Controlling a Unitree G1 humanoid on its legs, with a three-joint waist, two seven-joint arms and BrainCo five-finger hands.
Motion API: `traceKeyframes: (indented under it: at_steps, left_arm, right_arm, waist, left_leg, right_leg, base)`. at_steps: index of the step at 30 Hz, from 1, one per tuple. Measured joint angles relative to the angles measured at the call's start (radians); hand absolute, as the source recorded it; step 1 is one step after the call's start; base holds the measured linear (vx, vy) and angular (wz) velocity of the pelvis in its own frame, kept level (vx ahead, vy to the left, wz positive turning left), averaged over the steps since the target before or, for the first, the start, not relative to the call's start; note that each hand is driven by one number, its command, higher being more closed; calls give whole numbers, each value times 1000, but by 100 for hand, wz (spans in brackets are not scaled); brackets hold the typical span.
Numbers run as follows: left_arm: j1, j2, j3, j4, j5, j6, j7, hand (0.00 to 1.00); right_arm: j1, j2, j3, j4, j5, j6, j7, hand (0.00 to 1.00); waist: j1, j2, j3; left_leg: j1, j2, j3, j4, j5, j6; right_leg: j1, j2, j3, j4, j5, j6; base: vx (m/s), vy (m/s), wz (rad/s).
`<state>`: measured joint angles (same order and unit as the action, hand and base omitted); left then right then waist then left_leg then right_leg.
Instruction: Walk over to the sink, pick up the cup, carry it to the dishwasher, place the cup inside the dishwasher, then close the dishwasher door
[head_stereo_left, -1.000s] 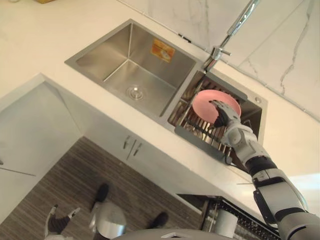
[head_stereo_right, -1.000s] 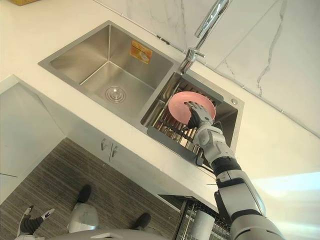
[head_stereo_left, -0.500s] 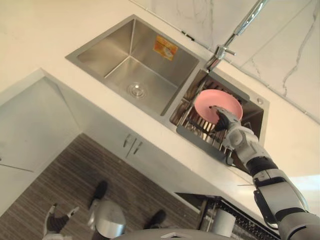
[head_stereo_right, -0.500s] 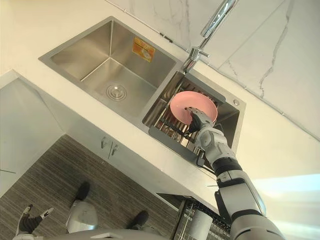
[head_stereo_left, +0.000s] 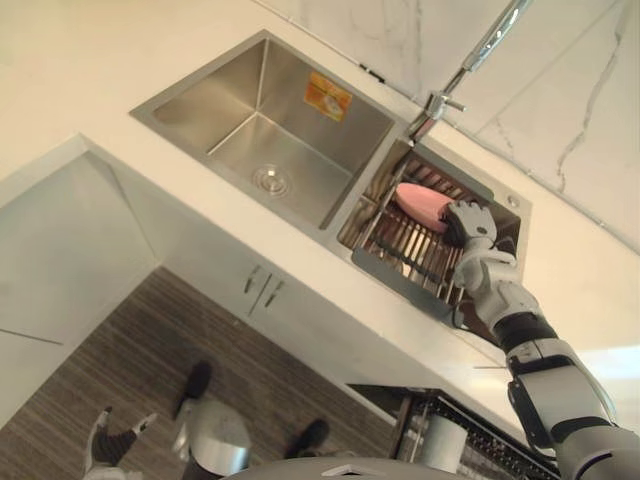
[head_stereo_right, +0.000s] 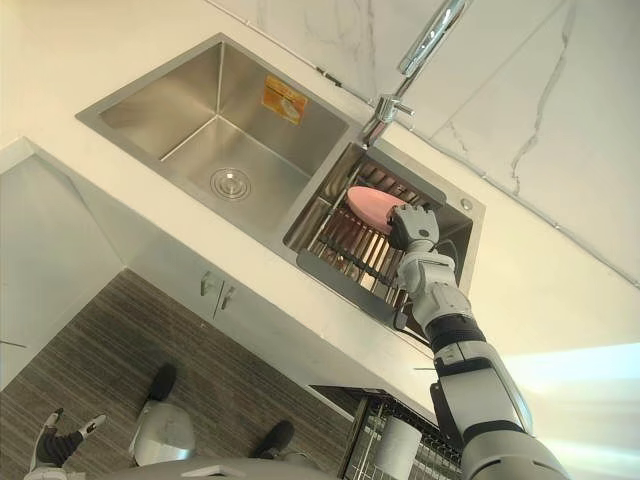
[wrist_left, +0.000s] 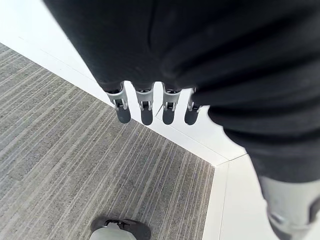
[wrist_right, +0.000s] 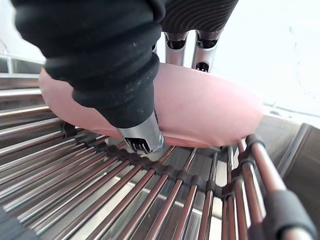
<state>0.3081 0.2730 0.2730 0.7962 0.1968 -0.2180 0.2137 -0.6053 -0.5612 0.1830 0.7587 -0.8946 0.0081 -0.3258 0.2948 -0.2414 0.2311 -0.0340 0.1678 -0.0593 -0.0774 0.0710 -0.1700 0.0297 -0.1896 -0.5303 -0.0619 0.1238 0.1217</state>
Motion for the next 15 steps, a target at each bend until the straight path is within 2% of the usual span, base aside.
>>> traceKeyframes:
  at_steps: [7, 15]
  left_arm:
    - [0, -5, 0, 0, -20, -3, 4, 0]
    - [1, -16, -4, 0, -21, -23, 7, 0]
  right_arm:
    - [47, 1, -1, -74, 7, 19, -139, 100]
    - [57, 1, -74, -127, 110, 11, -205, 100]
  waist:
    - [-11, 1, 0]
    - [-28, 11, -2]
  left_leg:
    - [-2, 0, 7, 0, 0, 0]
    - [4, 0, 15, 1, -1, 0]
  right_leg:
    - [-11, 0, 10, 0, 7, 9]
    - [-16, 0, 24, 4, 8, 8]
  base:
    - [2, -3, -4]
    - [-4, -2, -4]
